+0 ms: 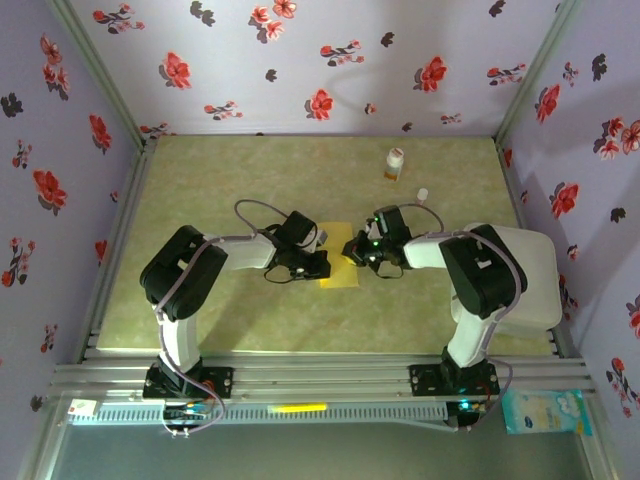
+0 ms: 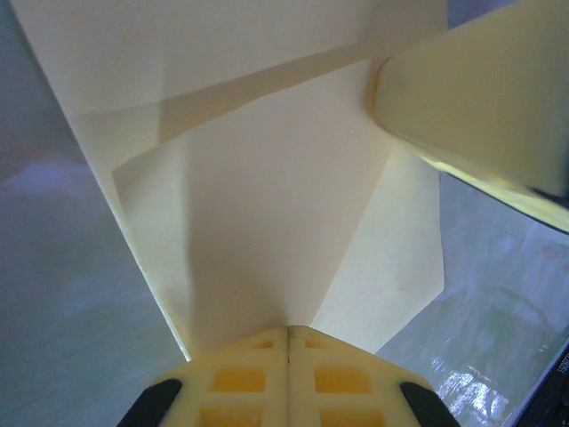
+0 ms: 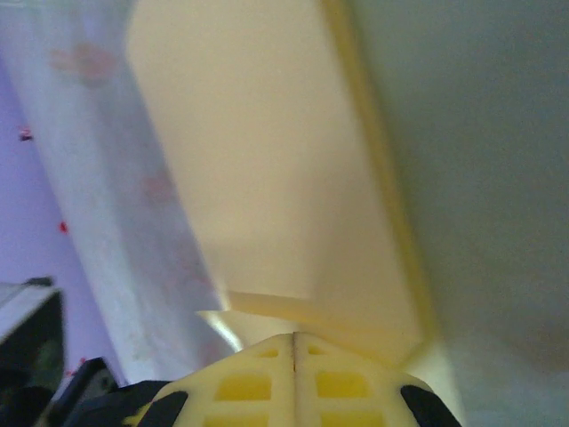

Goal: Fold a paper plane with a square sheet of paper (pick it up from the middle)
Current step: Fold the triangle a second time at the center of the table.

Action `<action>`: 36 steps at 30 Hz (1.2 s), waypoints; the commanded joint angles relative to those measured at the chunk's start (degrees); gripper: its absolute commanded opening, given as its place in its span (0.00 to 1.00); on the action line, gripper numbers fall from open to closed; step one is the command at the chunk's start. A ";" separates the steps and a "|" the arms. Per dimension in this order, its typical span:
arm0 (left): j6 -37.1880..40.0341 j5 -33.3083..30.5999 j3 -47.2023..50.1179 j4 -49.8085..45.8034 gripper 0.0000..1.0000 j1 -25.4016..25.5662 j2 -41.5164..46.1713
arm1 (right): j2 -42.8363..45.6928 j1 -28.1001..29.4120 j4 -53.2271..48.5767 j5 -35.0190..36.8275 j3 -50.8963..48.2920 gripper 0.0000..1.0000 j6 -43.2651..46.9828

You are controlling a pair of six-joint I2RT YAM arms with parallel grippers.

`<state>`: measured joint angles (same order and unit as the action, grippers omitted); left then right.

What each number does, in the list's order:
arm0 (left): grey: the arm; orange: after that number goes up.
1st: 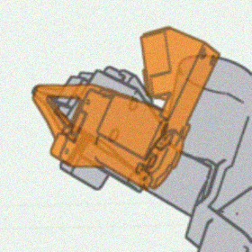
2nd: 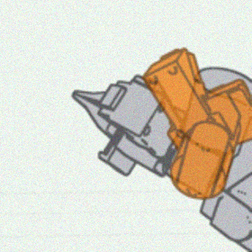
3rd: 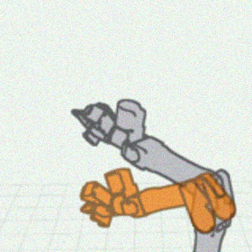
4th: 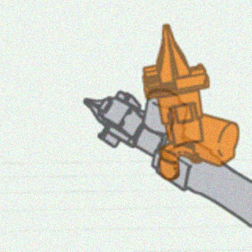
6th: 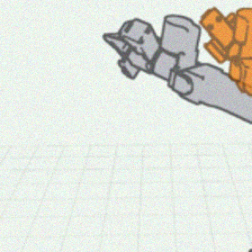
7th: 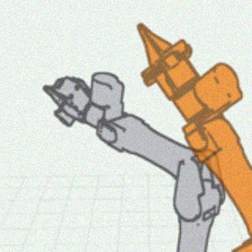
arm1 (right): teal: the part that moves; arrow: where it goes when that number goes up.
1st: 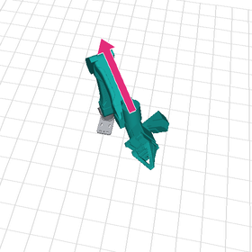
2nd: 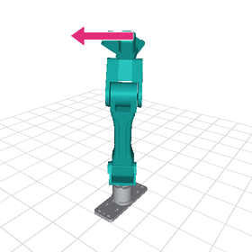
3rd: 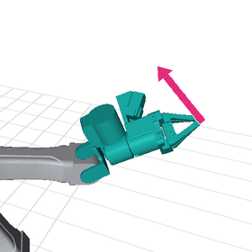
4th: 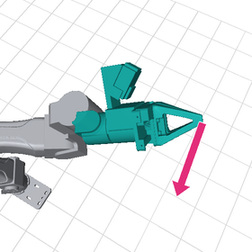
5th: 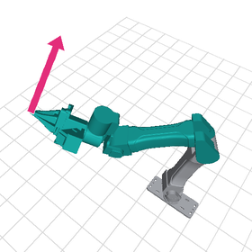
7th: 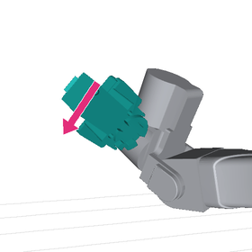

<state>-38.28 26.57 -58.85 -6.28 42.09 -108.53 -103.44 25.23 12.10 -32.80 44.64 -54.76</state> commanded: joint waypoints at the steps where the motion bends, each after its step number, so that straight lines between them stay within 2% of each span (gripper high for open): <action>1: -0.66 -2.39 1.79 -5.24 0.00 -0.25 0.29 | -1.49 -0.17 -5.17 4.42 -0.05 0.00 2.73; 8: -4.27 0.80 -2.18 -2.05 0.00 -0.25 4.09 | -2.13 -0.46 -5.30 5.69 -1.52 0.00 2.57; 15: -7.39 3.11 -6.06 -0.48 0.00 0.00 1.93 | -1.49 -0.52 -5.51 5.96 -1.68 0.00 2.55; 36: -5.47 2.14 -9.88 -2.25 0.00 1.22 -6.70 | -2.33 -0.38 -3.77 5.20 -1.97 0.00 1.06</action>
<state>-44.66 28.75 -67.57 -6.94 42.87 -113.67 -103.74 25.12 11.77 -32.01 44.47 -53.56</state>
